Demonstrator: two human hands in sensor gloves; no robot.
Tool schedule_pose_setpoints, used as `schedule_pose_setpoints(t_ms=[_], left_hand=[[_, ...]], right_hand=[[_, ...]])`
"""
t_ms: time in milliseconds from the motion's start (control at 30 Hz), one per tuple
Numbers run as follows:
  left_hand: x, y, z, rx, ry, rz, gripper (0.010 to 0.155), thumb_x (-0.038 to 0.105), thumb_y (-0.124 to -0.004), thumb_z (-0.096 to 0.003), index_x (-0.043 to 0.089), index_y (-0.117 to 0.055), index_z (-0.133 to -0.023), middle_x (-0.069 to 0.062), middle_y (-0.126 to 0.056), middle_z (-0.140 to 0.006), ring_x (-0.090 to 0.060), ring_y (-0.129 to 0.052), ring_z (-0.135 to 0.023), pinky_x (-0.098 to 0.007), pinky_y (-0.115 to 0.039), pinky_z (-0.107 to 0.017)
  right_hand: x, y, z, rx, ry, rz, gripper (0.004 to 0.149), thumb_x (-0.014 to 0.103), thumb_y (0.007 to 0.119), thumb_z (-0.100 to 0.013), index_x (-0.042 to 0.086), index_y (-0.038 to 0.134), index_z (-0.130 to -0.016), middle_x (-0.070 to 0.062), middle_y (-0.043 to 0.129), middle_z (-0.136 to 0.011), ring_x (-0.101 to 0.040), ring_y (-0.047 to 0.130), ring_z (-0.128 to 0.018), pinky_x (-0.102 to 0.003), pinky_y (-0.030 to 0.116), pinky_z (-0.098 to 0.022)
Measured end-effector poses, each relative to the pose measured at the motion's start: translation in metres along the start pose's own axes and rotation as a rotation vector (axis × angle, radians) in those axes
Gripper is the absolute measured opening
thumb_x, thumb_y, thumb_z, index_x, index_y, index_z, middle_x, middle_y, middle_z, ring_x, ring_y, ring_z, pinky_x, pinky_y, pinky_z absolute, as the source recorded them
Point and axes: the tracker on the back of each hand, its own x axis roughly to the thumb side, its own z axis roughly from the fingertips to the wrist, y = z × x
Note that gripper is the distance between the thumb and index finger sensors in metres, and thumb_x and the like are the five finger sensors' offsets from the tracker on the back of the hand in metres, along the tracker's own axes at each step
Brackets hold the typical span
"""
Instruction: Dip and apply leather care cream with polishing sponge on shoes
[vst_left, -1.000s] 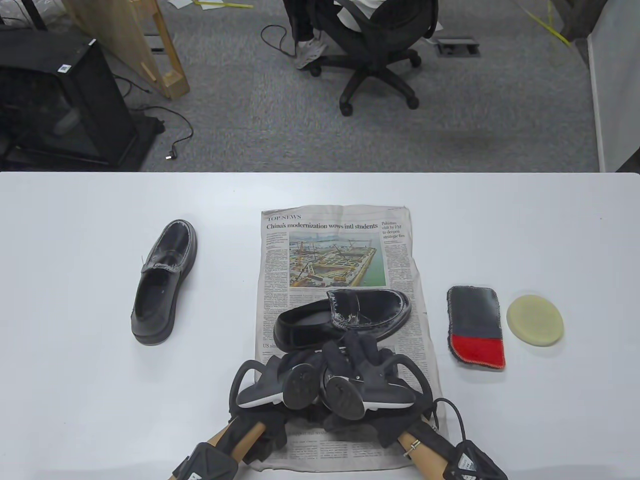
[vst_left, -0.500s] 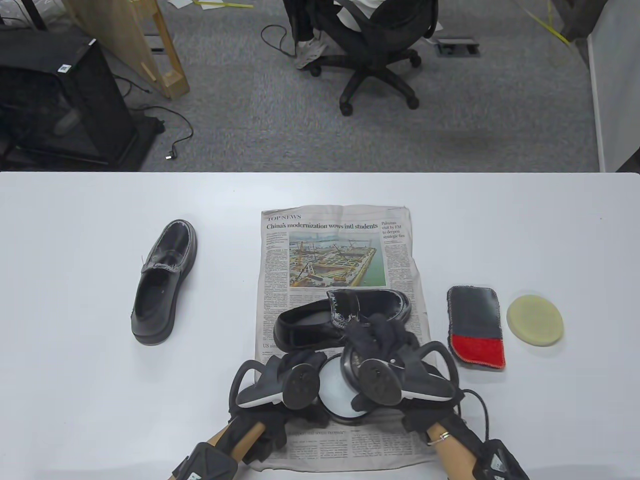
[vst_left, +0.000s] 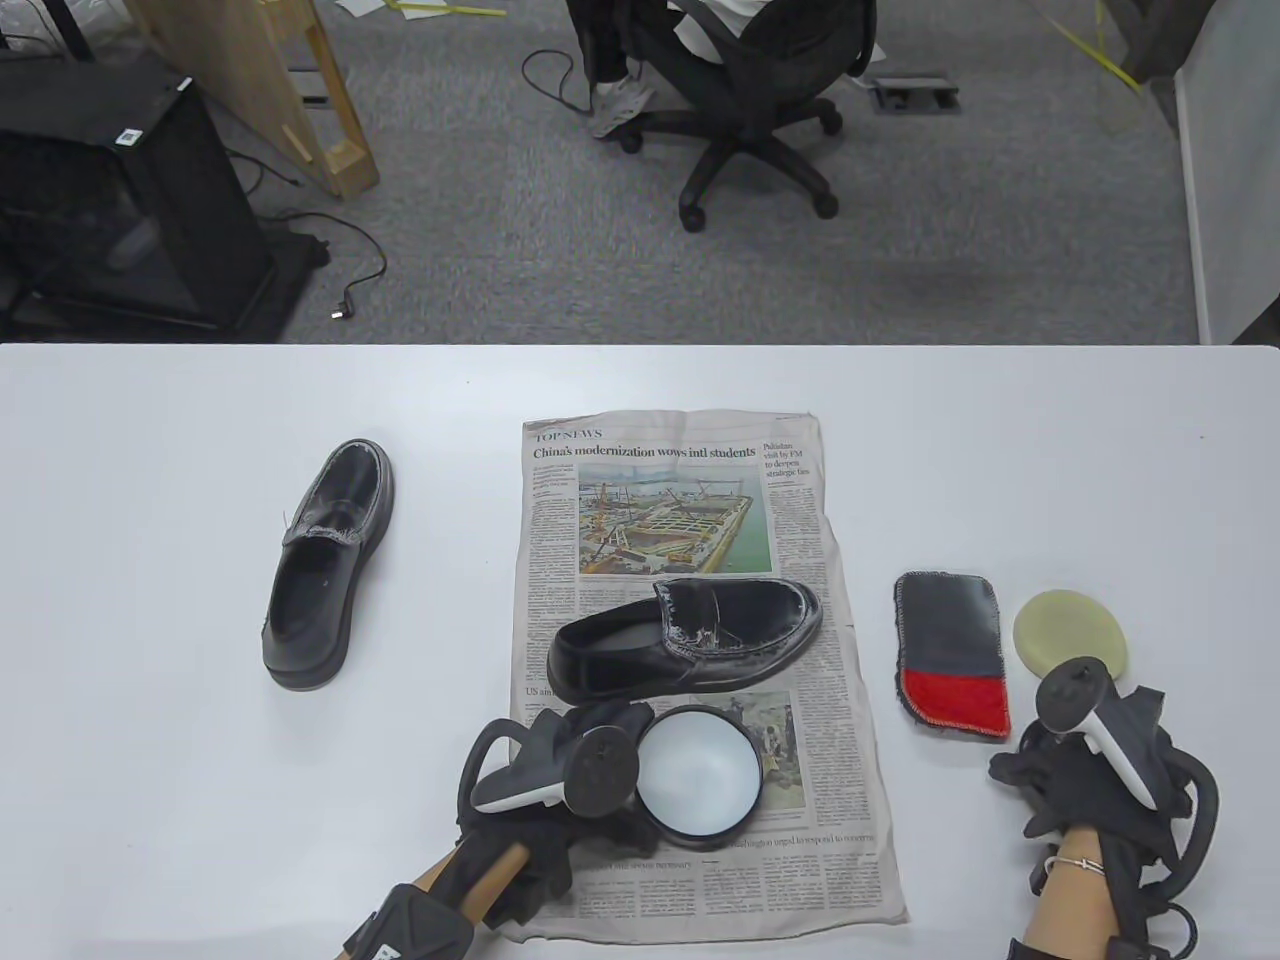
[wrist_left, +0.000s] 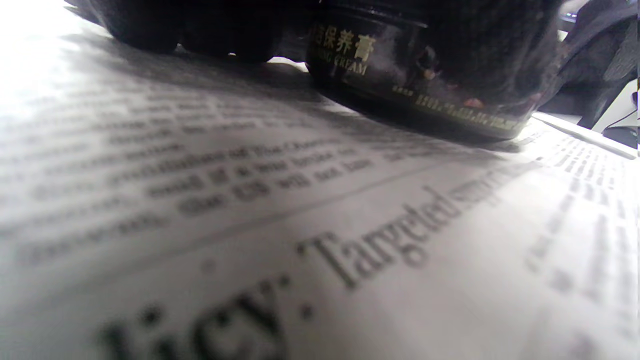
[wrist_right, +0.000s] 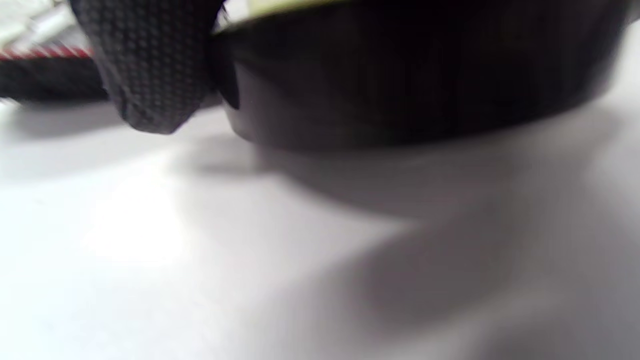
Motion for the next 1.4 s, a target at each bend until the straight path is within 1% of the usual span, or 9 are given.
schedule_pose_setpoints(t_ms=[200,333,467,633,900,1000,1167,1267,1400], left_hand=[[0.001,0.01,0.006,0.024,-0.051,0.052,0.12,0.063,-0.082,-0.037,-0.001,-0.021,-0.118,-0.033,-0.04,-0.122,-0.057,-0.047,-0.106,-0.07,-0.053,-0.072],[0.009,0.014,0.008,0.075,-0.088,0.079,0.12,0.065,-0.078,-0.0387,0.0,-0.016,-0.118,-0.033,-0.037,-0.123,-0.057,-0.047,-0.106,-0.07,-0.053,-0.072],[0.014,0.008,0.005,0.091,-0.08,0.051,0.114,0.065,-0.074,-0.043,0.001,-0.016,-0.118,-0.03,-0.036,-0.123,-0.055,-0.048,-0.106,-0.068,-0.054,-0.072],[0.011,0.003,0.0,0.075,-0.048,0.072,0.109,0.063,-0.074,-0.0446,0.002,-0.021,-0.118,-0.028,-0.04,-0.123,-0.053,-0.051,-0.106,-0.066,-0.057,-0.072],[0.006,0.001,-0.002,0.066,-0.011,0.122,0.107,0.064,-0.075,-0.0418,0.006,-0.027,-0.118,-0.027,-0.046,-0.122,-0.051,-0.055,-0.105,-0.065,-0.058,-0.071],[0.005,0.0,-0.002,0.072,-0.006,0.129,0.107,0.065,-0.075,-0.0408,0.007,-0.029,-0.118,-0.026,-0.049,-0.122,-0.05,-0.055,-0.105,-0.064,-0.058,-0.072],[0.004,0.001,-0.002,0.05,-0.021,0.109,0.109,0.065,-0.076,-0.0394,0.008,-0.028,-0.119,-0.026,-0.048,-0.123,-0.05,-0.055,-0.106,-0.064,-0.058,-0.073],[0.004,0.002,-0.002,0.045,-0.022,0.112,0.111,0.065,-0.078,-0.038,0.008,-0.027,-0.119,-0.025,-0.047,-0.123,-0.05,-0.054,-0.107,-0.064,-0.057,-0.073],[0.003,0.002,-0.002,0.048,-0.017,0.115,0.111,0.064,-0.079,-0.037,0.009,-0.028,-0.119,-0.024,-0.048,-0.123,-0.049,-0.054,-0.107,-0.063,-0.057,-0.073]], right_hand=[[-0.005,-0.012,0.006,-0.042,-0.05,-0.082,0.124,0.061,0.083,-0.034,-0.013,0.022,-0.114,-0.056,0.022,-0.106,-0.08,0.031,-0.089,-0.082,0.051,-0.057],[-0.003,-0.031,0.005,-0.191,-0.077,-0.187,0.09,0.056,0.062,-0.058,0.003,0.026,-0.12,-0.051,0.016,-0.11,-0.079,0.024,-0.092,-0.08,0.047,-0.061],[0.022,-0.038,-0.025,-0.169,-0.029,0.033,0.08,0.053,0.062,-0.058,0.018,0.026,-0.119,-0.041,0.016,-0.117,-0.074,0.027,-0.098,-0.075,0.05,-0.067],[0.042,-0.031,-0.054,-0.098,0.011,0.136,0.077,0.05,0.067,-0.056,0.024,0.028,-0.117,-0.028,0.03,-0.121,-0.061,0.047,-0.105,-0.068,0.056,-0.07],[0.048,-0.044,-0.051,-0.298,0.097,0.255,0.047,0.039,0.065,-0.059,0.029,0.059,-0.104,-0.007,0.067,-0.111,-0.036,0.073,-0.1,-0.049,0.071,-0.07],[0.054,-0.054,-0.026,-0.44,-0.046,0.182,0.047,0.037,0.065,-0.06,0.02,0.066,-0.103,-0.007,0.071,-0.108,-0.036,0.071,-0.1,-0.049,0.069,-0.071],[0.091,-0.062,0.064,-0.564,-0.662,-0.103,0.047,0.037,0.068,-0.059,0.019,0.068,-0.102,-0.008,0.072,-0.107,-0.037,0.076,-0.097,-0.047,0.073,-0.07],[0.13,-0.042,0.127,-0.532,-1.019,-0.11,0.046,0.04,0.067,-0.059,0.021,0.067,-0.101,-0.006,0.07,-0.108,-0.036,0.074,-0.099,-0.046,0.072,-0.071],[0.18,0.007,0.18,-0.571,-1.234,0.179,0.046,0.042,0.067,-0.058,0.024,0.066,-0.099,-0.003,0.071,-0.108,-0.032,0.076,-0.099,-0.044,0.074,-0.072]])
